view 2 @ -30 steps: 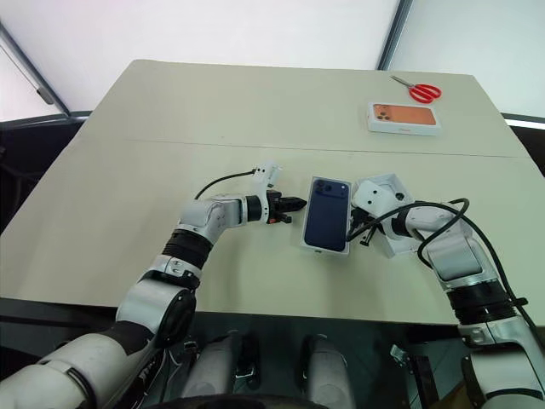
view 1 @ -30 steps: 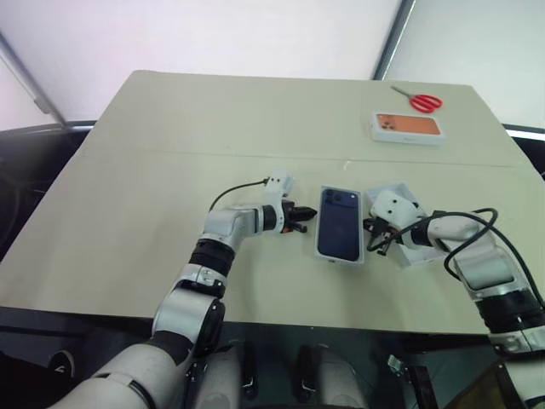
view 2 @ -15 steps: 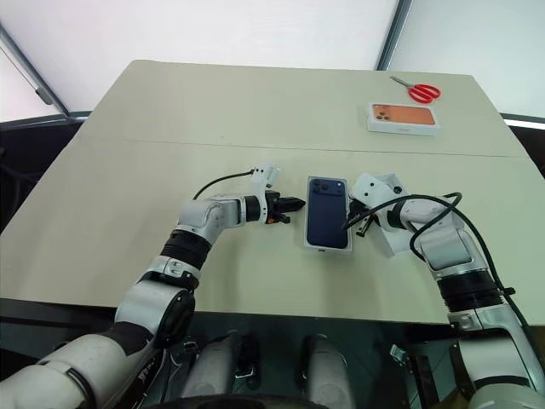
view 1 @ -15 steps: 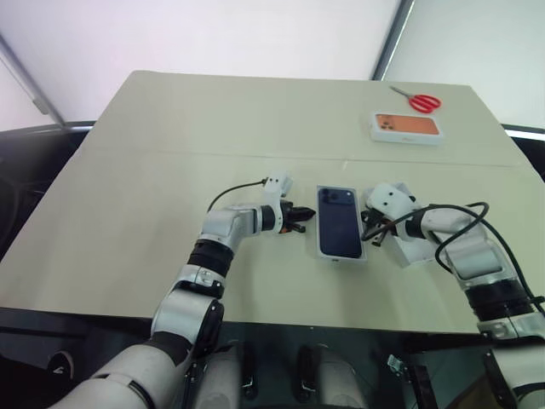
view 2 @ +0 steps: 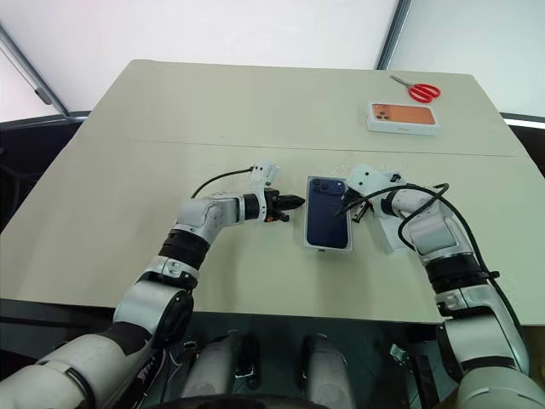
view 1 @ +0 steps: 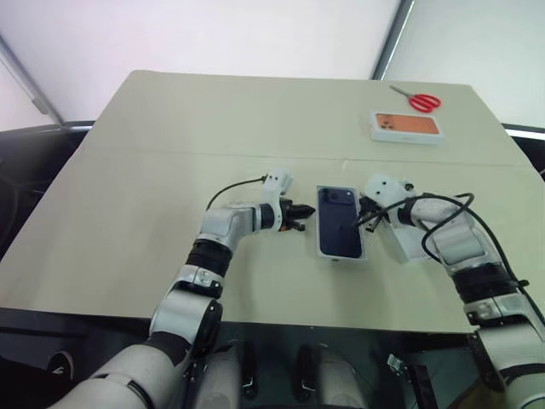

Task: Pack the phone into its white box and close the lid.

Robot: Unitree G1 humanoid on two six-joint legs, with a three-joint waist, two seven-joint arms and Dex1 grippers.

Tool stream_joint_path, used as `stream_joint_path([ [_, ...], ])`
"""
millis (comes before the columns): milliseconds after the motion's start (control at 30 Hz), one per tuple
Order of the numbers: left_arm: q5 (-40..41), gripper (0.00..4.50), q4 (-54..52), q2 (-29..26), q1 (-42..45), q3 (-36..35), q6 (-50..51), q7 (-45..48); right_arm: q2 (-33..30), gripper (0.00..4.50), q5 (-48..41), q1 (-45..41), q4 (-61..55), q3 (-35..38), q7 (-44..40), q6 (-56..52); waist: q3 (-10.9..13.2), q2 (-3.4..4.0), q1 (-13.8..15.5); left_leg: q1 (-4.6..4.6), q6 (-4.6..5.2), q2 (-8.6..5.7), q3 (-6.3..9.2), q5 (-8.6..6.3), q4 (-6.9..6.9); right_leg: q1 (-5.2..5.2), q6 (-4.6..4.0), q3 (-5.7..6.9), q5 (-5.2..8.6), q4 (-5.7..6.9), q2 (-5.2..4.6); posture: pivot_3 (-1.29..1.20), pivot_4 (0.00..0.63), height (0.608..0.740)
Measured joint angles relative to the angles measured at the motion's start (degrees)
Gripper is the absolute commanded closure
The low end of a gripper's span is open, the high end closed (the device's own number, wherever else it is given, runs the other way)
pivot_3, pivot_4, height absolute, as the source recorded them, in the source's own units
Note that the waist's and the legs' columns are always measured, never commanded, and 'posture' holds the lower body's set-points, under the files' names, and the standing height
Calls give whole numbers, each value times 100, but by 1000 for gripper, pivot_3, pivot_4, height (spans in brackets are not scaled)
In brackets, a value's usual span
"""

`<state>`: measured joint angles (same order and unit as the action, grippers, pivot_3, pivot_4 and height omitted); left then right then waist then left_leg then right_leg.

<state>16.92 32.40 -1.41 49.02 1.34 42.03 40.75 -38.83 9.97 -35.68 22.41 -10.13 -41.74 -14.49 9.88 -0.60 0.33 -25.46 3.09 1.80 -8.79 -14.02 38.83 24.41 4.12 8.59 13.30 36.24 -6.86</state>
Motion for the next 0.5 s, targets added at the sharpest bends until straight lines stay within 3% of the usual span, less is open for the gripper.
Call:
stream_joint_path([
  [233, 33, 4452, -914, -679, -605, -31, 38, 150, -43, 4500, 164, -167, 539, 1, 399, 212, 2, 6, -57, 1, -2, 1, -2, 1, 0, 0, 1, -1, 0, 7, 5, 0, 150, 738],
  [433, 226, 4452, -1561, -1138, -693, -125, -30, 298, -28, 4500, -263, -51, 242, 211, -57, -20, 2, 8, -108, 2, -2, 2, -3, 1, 0, 0, 1, -2, 1, 8, 7, 0, 150, 738],
  [500, 284, 3945, -1730, -1321, -795, -161, -48, 412, -35, 4500, -609, 82, -78, 370, -387, -302, 5, 12, -114, 3, -2, 3, -4, 2, 0, 0, 1, -3, 1, 8, 8, 0, 150, 738],
])
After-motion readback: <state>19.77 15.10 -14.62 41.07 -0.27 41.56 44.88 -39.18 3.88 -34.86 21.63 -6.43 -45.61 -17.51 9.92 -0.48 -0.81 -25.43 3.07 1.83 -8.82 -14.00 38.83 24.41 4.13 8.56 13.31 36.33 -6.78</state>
